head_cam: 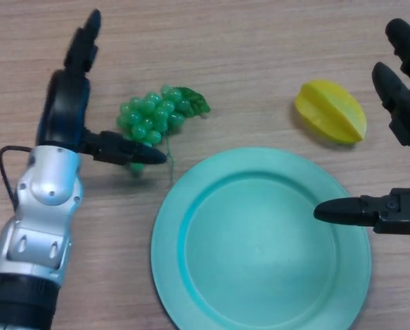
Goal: Pick up the green grapes and place it on the plate
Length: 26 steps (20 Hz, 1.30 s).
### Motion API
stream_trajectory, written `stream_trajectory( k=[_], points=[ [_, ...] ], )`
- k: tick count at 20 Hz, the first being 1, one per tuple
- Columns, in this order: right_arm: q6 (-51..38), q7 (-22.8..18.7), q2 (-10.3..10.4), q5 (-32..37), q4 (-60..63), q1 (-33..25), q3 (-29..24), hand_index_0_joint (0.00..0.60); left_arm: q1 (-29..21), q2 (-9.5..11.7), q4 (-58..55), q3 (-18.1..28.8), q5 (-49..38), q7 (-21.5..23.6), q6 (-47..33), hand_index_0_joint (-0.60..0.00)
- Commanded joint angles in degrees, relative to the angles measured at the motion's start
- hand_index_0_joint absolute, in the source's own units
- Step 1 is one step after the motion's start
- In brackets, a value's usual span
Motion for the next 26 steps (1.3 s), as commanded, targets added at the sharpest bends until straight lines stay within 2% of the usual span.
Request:
stream_trajectory(
  k=[1,3,8,10,11,12,13,16,17,19,22,24,25,26],
  points=[
    [-9.13,-0.98,-1.24,2.58,-2.88,-1.11,-2.95,0.000,-5.59,0.57,2.05,0.35,1.70,3.96,-9.82,-0.006],
    [-9.15,-0.51,-1.34,2.52,-3.19,-0.66,-3.00,0.000,-6.19,-0.92,5.29,-0.14,1.67,5.87,-10.10,0.000],
    [-7.32,-0.76,-1.39,3.16,-4.98,-0.78,-3.71,0.000,-5.50,-2.81,5.47,-2.36,-1.99,1.78,-5.49,0.000],
    [-7.00,-0.85,-1.40,3.33,-5.34,-0.76,-3.83,0.000,-5.24,-2.88,5.65,-2.89,-1.93,1.73,-5.23,-0.200],
    [-6.61,-0.82,-1.40,3.48,-5.70,-0.54,-3.92,0.000,-5.04,-2.91,5.89,-3.13,-1.70,1.61,-5.16,-0.350],
    [-6.18,-0.83,-1.36,3.78,-6.14,-0.38,-4.04,0.000,-4.83,-2.93,6.18,-3.25,-1.10,1.71,-5.21,-0.449],
    [-5.63,-0.86,-1.14,4.76,-7.21,0.03,-4.39,0.000,-4.40,-2.97,6.97,-2.83,0.92,2.13,-5.78,-0.592],
    [-4.81,-0.83,-1.27,5.25,-7.99,0.47,-4.45,0.000,-4.25,-2.31,9.24,-3.64,6.70,3.34,-7.21,-0.600],
    [-3.93,-1.16,-1.45,5.13,-8.21,-0.23,-4.36,0.000,-3.55,-1.69,10.45,-4.75,11.98,3.62,-7.70,-0.600],
    [-4.09,-0.94,-1.30,4.84,-8.74,0.35,-4.25,0.000,-1.46,-2.10,8.54,-3.36,13.41,2.86,-7.08,-0.600],
    [-3.39,-1.27,-1.04,5.02,-9.35,0.49,-3.92,0.000,-0.68,-1.43,6.24,-1.91,12.69,3.80,-8.30,-0.600],
    [-2.46,-1.70,-1.45,4.26,-10.03,-0.34,-3.54,0.000,-0.16,-0.71,3.34,-1.24,12.12,5.48,-8.57,-0.600],
    [-2.82,-1.69,-1.40,3.34,-10.11,-0.33,-3.10,0.000,0.66,0.77,1.48,-1.90,15.90,8.06,-10.64,-0.600],
    [-2.83,-1.71,-1.30,3.23,-10.34,-0.34,-3.03,0.000,1.56,0.86,-1.17,-1.36,16.01,7.05,-9.57,-0.600]
  ],
)
